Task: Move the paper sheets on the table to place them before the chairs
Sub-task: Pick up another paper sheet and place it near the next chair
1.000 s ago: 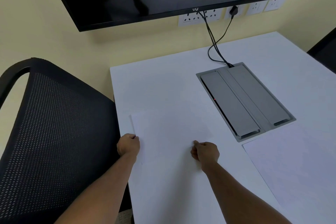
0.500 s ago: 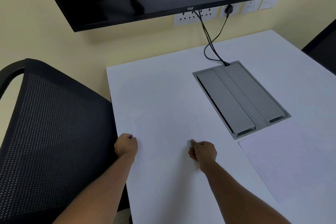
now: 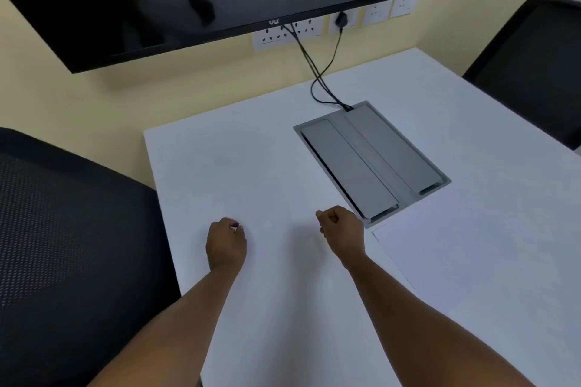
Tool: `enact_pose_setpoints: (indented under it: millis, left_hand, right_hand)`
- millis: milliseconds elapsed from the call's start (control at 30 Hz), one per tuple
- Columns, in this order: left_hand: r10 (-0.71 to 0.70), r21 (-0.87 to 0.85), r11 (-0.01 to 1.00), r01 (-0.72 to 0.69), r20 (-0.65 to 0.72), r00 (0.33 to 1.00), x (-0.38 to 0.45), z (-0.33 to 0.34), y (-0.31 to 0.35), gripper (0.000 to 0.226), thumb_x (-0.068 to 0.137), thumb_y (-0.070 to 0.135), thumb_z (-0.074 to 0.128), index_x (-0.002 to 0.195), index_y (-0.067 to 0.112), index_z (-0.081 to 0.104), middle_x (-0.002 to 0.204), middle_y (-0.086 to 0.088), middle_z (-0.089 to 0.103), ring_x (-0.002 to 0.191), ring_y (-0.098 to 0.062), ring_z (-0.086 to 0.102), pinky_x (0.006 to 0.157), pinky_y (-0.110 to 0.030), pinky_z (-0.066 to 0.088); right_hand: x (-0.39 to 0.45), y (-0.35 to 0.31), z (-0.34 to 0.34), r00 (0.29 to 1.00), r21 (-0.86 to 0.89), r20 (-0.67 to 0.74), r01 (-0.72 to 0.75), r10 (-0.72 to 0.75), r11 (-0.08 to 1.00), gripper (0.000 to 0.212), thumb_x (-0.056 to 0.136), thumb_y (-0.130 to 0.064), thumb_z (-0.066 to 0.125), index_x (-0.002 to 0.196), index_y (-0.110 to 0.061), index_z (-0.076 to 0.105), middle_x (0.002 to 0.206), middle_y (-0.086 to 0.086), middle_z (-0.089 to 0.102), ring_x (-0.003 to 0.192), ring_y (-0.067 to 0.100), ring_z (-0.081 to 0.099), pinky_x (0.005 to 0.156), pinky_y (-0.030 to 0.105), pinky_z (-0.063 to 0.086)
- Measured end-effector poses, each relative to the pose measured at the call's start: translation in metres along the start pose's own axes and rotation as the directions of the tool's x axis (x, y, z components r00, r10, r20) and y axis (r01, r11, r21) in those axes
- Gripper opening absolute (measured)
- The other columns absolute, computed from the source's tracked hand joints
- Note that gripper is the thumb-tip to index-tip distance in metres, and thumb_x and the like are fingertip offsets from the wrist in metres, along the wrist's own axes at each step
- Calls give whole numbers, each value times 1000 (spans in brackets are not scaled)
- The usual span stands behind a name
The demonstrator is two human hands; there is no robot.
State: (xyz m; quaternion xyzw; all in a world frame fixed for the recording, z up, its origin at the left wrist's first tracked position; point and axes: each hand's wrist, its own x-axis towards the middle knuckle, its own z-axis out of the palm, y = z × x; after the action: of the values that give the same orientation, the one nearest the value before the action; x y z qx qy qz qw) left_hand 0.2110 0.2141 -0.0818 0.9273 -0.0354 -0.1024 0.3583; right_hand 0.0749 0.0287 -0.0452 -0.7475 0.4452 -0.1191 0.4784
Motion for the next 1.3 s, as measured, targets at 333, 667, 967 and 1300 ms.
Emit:
enact_pose_setpoints:
  millis: [333, 667, 967, 1300]
  left_hand:
    - [466, 227, 837, -498, 181, 866, -64, 67, 94, 14, 90, 25, 54, 93, 15, 64, 93, -3, 62, 98, -20, 53, 66, -29, 48]
    - [518, 222, 710, -668, 478, 709, -125, 143, 165, 41, 90, 35, 55, 125, 14, 52, 127, -6, 53, 124, -25, 40, 95, -36, 44]
    - [359, 294, 629, -719, 710, 605, -155, 193, 172, 83, 89, 59, 51, 149, 9, 24, 162, -16, 8, 149, -32, 4, 114, -45, 27]
    - [329, 362, 530, -767, 746, 579, -169, 215, 163, 101, 86, 71, 43, 155, 10, 2, 163, -15, -13, 151, -33, -7, 121, -44, 13]
  right_hand:
    - [13, 51, -104, 974, -212, -172, 110, -147, 971, 33, 93, -22, 62, 125, -16, 59, 112, 3, 63, 96, 16, 61, 83, 26, 45]
    - [17, 114, -198, 973, -421, -226, -64, -36, 905, 51, 93, -25, 62, 140, -19, 46, 140, 12, 51, 126, 31, 50, 102, 45, 47]
    - [30, 165, -248, 980, -464, -190, -149, 66, 873, 65, 92, -27, 61, 149, -16, 32, 147, 12, 42, 130, 32, 45, 102, 44, 45]
    - [56, 211, -277, 968, -491, -146, -248, 202, 835, 79, 92, -43, 59, 153, -9, 22, 162, 10, 22, 148, 28, 22, 113, 50, 35]
